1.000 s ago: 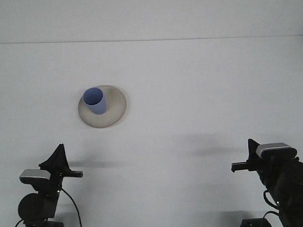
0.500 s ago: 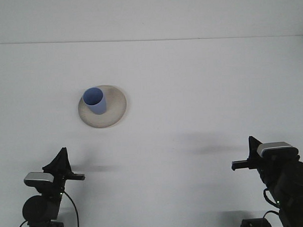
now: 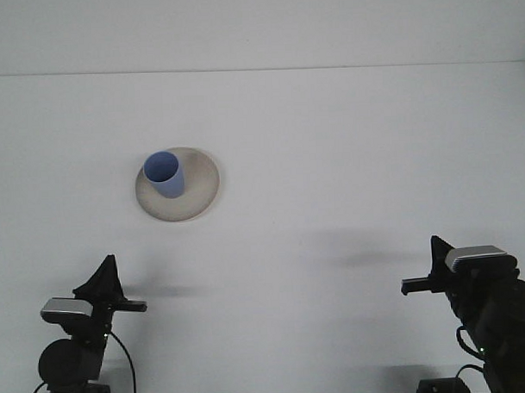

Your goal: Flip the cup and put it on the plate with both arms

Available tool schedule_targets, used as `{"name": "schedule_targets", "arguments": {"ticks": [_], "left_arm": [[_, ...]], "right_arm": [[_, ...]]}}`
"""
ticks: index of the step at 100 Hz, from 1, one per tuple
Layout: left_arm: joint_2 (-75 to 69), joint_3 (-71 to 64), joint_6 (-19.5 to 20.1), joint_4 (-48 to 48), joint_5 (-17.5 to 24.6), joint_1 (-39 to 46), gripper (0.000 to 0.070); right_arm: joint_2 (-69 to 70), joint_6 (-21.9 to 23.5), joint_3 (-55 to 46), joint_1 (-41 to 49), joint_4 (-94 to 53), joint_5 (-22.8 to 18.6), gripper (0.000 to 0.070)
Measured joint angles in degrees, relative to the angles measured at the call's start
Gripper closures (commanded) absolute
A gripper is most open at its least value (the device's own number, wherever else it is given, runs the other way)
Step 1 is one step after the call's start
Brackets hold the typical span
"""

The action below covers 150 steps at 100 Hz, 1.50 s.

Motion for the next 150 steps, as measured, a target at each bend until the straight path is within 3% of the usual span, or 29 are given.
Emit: {"name": "schedule_targets", "arguments": {"ticks": [48, 83, 104, 150], "left_arm": [[0.0, 0.0, 0.0, 0.0, 0.0, 0.0, 0.0688], [0.0, 0.0, 0.0, 0.0, 0.0, 0.0, 0.0688], [0.0, 0.0, 0.0, 0.0, 0.0, 0.0, 0.0688], [0.0, 0.0, 0.0, 0.1, 0.0, 0.0, 0.0688]], "right_arm": [[-0.6, 0.0, -1.2, 0.0, 3.3, 0.5, 0.07], [-17.4, 0.0, -21.3, 0.0, 27.3, 0.6, 0.07], [-28.6, 0.0, -32.2, 0.0, 28.1, 0.7, 0.07], [-28.4, 0.0, -40.9, -3.8, 31.7, 1.1, 0.07]]}}
